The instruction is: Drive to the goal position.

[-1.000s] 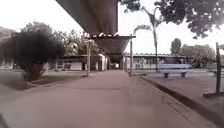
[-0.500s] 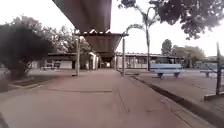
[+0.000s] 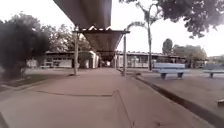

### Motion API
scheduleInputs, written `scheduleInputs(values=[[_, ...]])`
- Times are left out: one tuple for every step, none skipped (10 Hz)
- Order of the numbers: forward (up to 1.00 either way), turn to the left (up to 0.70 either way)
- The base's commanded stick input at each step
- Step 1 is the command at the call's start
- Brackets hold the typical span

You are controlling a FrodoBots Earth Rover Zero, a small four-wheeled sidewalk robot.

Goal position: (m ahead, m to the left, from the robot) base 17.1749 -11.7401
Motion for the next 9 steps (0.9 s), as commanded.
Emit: scheduleInputs(values=[[0.7,0.0],[0.7,0.0],[0.7,0.0],[0.7,0.0],[0.7,0.0],[0.7,0.0],[0.7,0.0],[0.7,0.0],[0.7,0.0]])
